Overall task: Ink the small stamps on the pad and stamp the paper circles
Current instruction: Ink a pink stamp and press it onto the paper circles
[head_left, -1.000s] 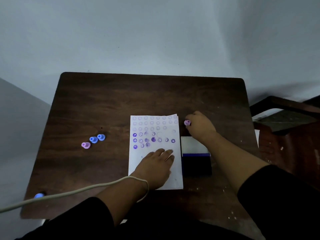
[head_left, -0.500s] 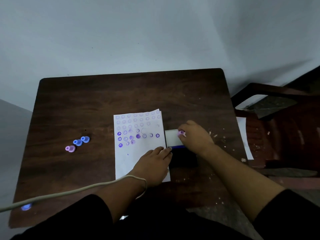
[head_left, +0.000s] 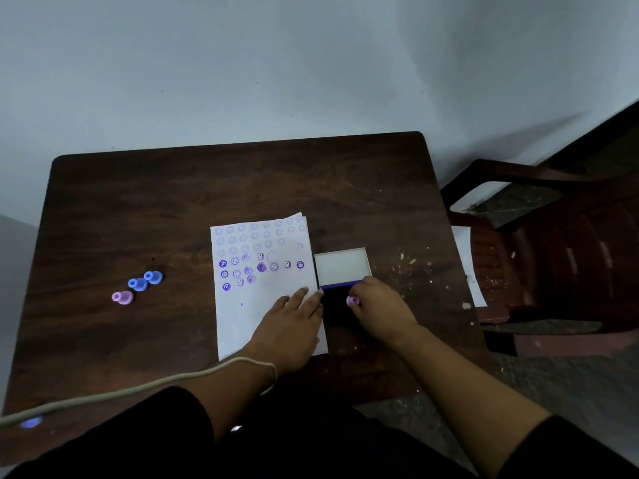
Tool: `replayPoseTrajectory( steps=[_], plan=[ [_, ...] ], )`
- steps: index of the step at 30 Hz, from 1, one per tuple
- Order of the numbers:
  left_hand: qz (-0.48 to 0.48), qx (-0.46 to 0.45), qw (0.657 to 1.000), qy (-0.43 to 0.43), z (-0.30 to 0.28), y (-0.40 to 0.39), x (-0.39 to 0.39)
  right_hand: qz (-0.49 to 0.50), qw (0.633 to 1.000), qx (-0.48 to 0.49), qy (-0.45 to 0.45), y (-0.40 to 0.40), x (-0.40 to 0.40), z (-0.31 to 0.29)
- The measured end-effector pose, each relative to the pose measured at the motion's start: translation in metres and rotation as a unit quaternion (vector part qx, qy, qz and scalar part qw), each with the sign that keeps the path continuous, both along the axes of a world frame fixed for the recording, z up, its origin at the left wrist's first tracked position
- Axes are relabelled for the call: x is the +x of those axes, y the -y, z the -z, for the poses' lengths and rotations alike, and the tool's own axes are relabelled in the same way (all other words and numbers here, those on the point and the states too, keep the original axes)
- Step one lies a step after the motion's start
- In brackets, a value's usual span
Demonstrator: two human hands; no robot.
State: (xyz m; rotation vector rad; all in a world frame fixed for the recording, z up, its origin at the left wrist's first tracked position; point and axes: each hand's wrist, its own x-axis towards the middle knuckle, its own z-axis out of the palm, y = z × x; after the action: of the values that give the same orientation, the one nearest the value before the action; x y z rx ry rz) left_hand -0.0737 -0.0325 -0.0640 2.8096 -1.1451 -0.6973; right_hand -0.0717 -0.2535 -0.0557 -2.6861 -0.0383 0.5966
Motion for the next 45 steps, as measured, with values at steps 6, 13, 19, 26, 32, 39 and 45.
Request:
replayPoseTrajectory(
  steps=[6,13,19,26,32,39,45],
  plan=[
    [0.001,0.007,1.0,-0.01,0.007,0.0,-0.006,-0.002,1.0,-0.01,-0.001,-0.004,0.0,0.005],
    [-0.001,0.007,1.0,-0.015,0.007,0.0,-0.008,0.005,1.0,-0.019,-0.001,-0.005,-0.002,0.01],
    [-0.01,0.009,0.999,-0.038,0.002,-0.008,-0.011,0.01,1.0,-0.028,-0.002,-0.008,-0.002,0.006],
    [-0.081,-0.004,0.996,-0.037,-0.009,-0.041,-0.013,0.016,0.999,-0.038,0.005,-0.013,0.008,-0.004],
    [-0.121,0.01,0.992,-0.036,-0.006,-0.076,-0.019,0.02,0.998,0.006,0.061,-0.066,0.039,-0.014],
    [-0.143,0.017,0.988,-0.046,-0.005,-0.107,-0.023,-0.015,0.996,0.039,0.076,-0.133,0.06,-0.003],
    [-0.151,0.019,0.986,-0.067,0.0,-0.125,-0.026,-0.028,0.998,0.022,0.046,-0.154,0.071,0.01]
  ],
)
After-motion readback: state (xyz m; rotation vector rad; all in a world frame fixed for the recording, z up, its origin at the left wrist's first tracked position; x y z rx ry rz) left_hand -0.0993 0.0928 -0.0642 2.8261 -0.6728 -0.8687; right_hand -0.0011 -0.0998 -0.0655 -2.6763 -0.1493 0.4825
